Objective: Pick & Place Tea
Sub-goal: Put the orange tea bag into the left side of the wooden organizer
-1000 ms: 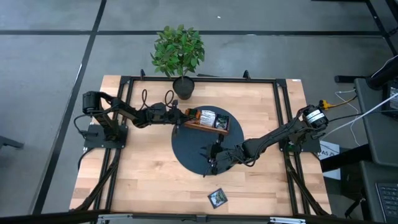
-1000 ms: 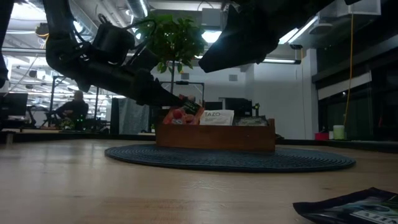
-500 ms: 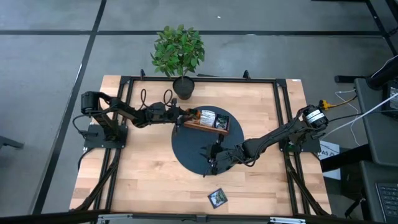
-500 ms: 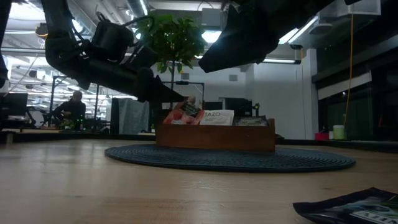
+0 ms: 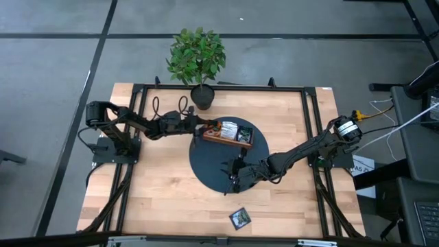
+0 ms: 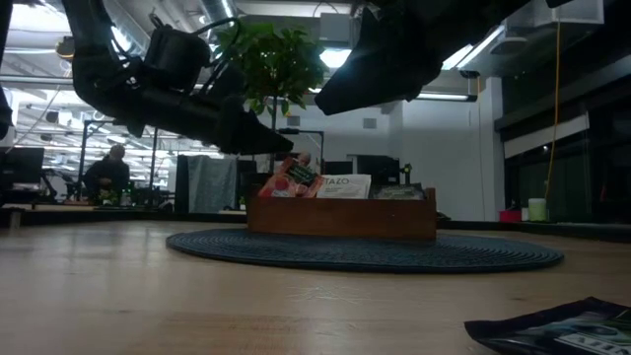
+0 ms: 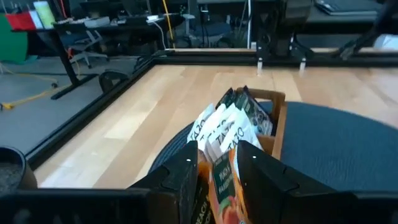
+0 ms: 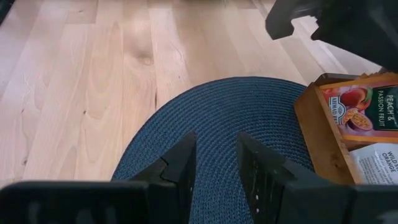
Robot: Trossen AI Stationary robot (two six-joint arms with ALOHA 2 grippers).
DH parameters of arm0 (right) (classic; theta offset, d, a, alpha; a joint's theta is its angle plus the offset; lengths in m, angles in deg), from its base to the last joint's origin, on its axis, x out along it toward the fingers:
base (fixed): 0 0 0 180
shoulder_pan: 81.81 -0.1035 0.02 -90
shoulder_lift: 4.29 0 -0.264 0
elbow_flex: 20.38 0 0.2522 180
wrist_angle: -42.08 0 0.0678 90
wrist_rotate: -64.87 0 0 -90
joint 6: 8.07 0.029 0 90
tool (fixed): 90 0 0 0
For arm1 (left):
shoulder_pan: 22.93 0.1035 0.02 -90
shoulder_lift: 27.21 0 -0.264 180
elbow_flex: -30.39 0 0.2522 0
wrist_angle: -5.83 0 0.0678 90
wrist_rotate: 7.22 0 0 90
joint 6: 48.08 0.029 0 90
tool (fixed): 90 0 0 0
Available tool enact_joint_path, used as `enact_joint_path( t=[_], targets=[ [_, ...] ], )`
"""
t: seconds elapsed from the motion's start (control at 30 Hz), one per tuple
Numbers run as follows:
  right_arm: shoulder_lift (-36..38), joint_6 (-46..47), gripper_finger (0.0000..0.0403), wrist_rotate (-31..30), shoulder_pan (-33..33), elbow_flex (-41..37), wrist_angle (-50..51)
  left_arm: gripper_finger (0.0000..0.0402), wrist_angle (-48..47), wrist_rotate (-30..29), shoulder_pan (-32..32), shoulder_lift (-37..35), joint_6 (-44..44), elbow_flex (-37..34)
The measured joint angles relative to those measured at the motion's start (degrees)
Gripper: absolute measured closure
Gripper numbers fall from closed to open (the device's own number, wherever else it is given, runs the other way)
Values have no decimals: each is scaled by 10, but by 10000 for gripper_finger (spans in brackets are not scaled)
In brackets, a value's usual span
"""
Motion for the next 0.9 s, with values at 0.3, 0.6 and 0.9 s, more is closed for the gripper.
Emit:
enact_joint_path(
  t=[0.3,0.6,0.9],
  targets=[
    [2,8,286,0,0,0,5,290,-112,-5,-5,-15,-11,54],
    [46,-32,286,-25,-3,0,33,290,-418,-14,-28,-69,22,150],
    [51,-13,286,-16,-3,-55,-9,290,-663,-73,-59,-98,70,274]
  ],
)
